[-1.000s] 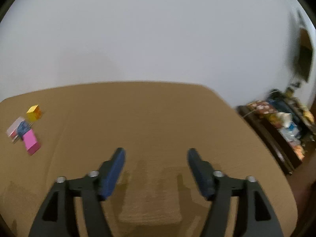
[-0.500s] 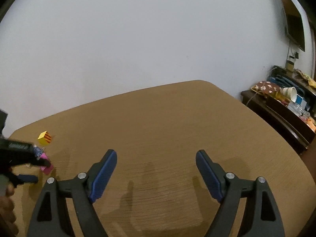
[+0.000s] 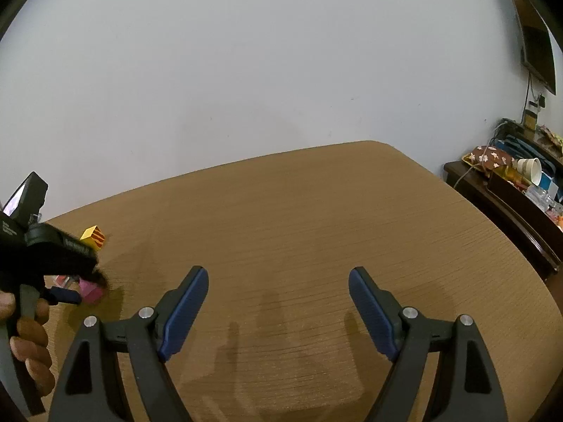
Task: Organize rigid objects
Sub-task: 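Carry the pink eraser into the tin and open the left gripper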
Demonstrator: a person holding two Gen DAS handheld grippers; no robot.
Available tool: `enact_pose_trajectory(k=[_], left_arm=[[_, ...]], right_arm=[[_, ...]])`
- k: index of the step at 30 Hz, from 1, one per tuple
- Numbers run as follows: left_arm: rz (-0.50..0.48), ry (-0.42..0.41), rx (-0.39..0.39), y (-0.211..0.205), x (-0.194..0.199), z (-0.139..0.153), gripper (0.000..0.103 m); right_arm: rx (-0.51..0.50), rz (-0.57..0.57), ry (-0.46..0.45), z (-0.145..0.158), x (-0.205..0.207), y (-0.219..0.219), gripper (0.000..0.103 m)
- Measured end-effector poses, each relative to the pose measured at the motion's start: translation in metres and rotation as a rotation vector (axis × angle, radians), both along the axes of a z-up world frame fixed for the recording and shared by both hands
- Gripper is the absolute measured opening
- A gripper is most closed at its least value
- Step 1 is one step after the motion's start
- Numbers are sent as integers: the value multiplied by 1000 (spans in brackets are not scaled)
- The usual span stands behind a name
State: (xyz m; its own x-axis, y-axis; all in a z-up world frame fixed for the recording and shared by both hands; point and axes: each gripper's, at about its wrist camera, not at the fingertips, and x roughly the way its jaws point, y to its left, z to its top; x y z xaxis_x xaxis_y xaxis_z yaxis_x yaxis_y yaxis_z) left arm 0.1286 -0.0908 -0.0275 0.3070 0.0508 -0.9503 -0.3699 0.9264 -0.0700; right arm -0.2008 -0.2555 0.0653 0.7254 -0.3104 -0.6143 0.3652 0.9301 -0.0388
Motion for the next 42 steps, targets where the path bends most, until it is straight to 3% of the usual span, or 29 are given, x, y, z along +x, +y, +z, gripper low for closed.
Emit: enact_pose_trajectory(k=[6,11,15,20,24,28,30,35,40,42], left_arm=[[-80,-10,-96,18,-38,9,27],[-223,-65,-123,47,-115,38,27],[-251,-114,-97,96,-162,69,27],[-209,-184,58,199,-193,103,26],[-165,-162,149,276,-197,94,26],[-164,-122,196,312,-186,81,26],[-175,-97,183,318,-176,65,26],[-191,-79,236,329,-166,45,26],[-194,-111,244,338,-163,41,26],[-206,-139,281,337,-167,44,27]], right_arm=[[12,-13,18,-3,4,-6,84],[13,-13,28,-4,6,-5,84],[5,-18,42,-5,8,-4,84],[-9,-22,56,-6,11,-3,84],[-22,-29,76,-8,15,-1,84],[-30,-29,89,-10,18,0,84],[-30,-27,95,-11,20,0,84],[-37,-28,111,-13,25,1,84],[-41,-23,125,-14,27,1,84],[-42,-26,127,-14,27,1,84]])
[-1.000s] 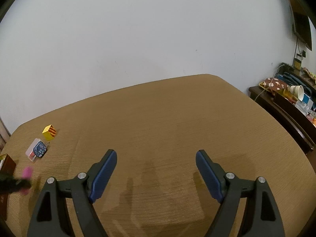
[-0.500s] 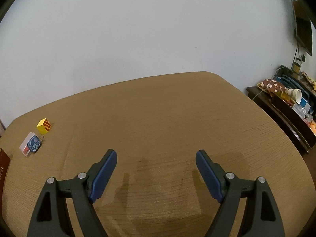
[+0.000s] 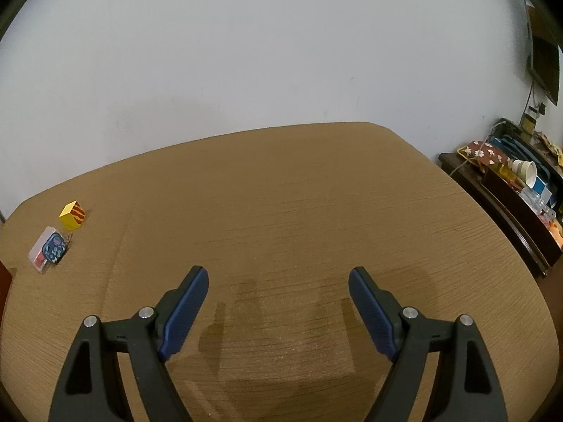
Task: Organize rigid objects
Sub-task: 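Carry the pink eraser into the tin and open the left gripper, then reach the right gripper to the blue dotted pouch and grasp it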
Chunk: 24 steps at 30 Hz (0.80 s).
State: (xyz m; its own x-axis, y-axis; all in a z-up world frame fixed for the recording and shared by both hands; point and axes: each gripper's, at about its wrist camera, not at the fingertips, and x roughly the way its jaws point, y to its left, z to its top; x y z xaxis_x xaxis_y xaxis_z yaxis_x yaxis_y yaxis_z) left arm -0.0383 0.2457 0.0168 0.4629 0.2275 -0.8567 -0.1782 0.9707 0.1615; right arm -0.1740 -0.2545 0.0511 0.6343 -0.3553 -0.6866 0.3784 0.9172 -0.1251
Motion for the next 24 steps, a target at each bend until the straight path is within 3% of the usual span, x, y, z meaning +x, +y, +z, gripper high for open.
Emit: enact_pose_trajectory(k=[4,6,8,10,13,18,21,24], left_arm=[[-12,-27,1,-9,-10,8,34],[-10,-84,-22,-16,-25,23,34],[-25,-163,-65,-28,-49,40,39],[-36,-235,-95,-41,-73,51,58],[-63,-347,-161,-62,-115,56,64],[-107,-304,-279,-81,-133,36,64],[-117,-251,-347,-86,-132,20,64],[-135,-208,-347,-89,-127,7,64]], right_arm=[[-3,7,15,-2,4,0,84],[-3,19,33,-4,7,1,84],[15,53,53,-7,11,3,84],[20,85,77,-10,16,6,84],[55,157,110,-8,20,23,84],[157,496,102,9,36,107,84],[109,675,152,7,58,154,84],[50,791,225,-7,86,186,84]])
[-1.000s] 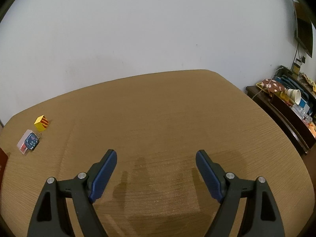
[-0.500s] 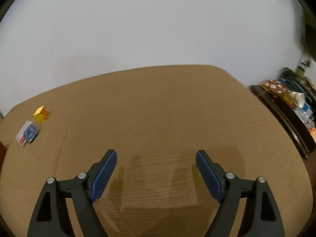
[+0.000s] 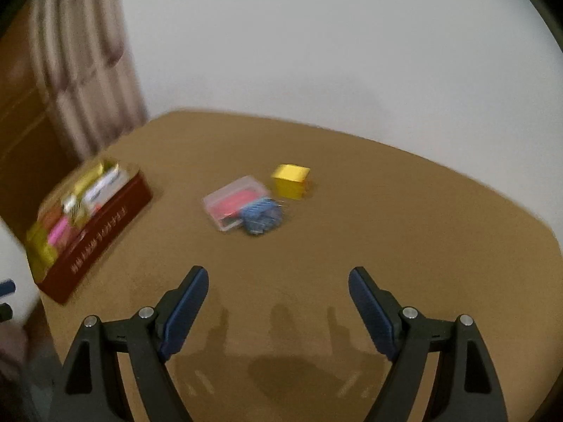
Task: Organize rigid objects
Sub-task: 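Reach the right gripper to the blue dotted pouch and grasp it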
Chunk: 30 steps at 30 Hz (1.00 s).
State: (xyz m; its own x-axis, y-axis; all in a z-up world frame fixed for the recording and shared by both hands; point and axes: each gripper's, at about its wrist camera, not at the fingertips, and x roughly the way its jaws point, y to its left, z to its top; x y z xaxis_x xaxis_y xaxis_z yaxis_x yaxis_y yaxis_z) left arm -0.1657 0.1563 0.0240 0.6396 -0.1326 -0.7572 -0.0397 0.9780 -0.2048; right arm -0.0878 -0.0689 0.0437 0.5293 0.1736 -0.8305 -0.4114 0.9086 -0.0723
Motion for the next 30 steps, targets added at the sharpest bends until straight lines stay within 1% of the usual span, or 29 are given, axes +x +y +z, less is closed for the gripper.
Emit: enact_pose_trajectory(k=[1,4,8,10,14,18,19,20,21,22,27,30], left_arm=[[-2,5,0,0,1,-3,64],[3,19,-7,2,6,-7,64],[24,63,-53,8,11,-18,64],[27,86,-61,9,12,-24,64],[30,137,-51,9,16,-36,64],[39,161,-48,11,19,-44,64],[42,164,-47,12,19,-45,64],[49,168,-48,13,19,-46,64],[53,172,-52,13,19,-47,64],[53,181,-58,13,20,-48,64],[50,186,-68,14,18,-47,64],[54,163,-58,12,15,-39,64]], right_arm=[[6,35,17,-5,9,5,84],[-20,87,19,-16,31,16,84],[-41,151,37,-30,50,28,83],[-34,181,46,-36,60,31,80],[-33,218,49,-44,68,32,76],[-1,235,96,-54,78,30,64],[-5,240,113,-58,80,30,58],[-5,246,130,-62,82,32,54],[-1,253,147,-66,83,33,46],[-6,257,151,-69,83,35,42],[-20,232,132,-64,73,34,42],[18,239,114,-41,52,31,42]])
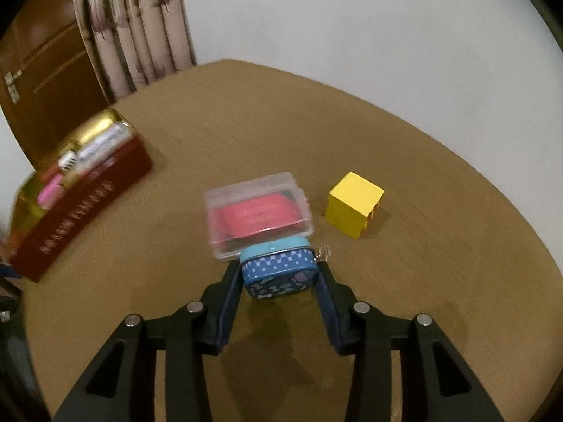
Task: Organize rigid objects
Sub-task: 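Reach the right gripper to the blue dotted pouch and grasp it, then lower the blue pouch into the tin and open the right gripper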
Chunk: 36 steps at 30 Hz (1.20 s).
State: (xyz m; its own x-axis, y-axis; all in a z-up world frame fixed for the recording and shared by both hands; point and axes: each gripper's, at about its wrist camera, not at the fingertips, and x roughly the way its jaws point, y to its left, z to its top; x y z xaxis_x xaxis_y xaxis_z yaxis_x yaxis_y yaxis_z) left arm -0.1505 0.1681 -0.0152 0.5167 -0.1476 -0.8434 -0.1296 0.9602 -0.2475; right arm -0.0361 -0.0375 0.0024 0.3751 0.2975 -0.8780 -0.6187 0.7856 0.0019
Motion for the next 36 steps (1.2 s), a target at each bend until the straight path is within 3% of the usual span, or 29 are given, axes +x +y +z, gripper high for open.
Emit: enact_pose_trajectory(k=[5,10,13,19,28,36], left_arm=[[24,-27,6,3,-12,16,64],[38,-25,79,10,-31,26,64],[50,-49,124,17,-44,31,65],[70,-80,89,32,-53,36,74],[53,-31,-20,41,-50,23,74],[38,-17,-29,38,-51,21,75]], right_arm=[[53,127,-31,48,-49,44,42],[56,337,-30,82,-92,134,42],[-17,442,-25,71,-107,191,42],[-189,549,32,25,-108,258,42],[-351,596,54,-11,-94,285,42],[-317,566,21,-11,-89,299,45]])
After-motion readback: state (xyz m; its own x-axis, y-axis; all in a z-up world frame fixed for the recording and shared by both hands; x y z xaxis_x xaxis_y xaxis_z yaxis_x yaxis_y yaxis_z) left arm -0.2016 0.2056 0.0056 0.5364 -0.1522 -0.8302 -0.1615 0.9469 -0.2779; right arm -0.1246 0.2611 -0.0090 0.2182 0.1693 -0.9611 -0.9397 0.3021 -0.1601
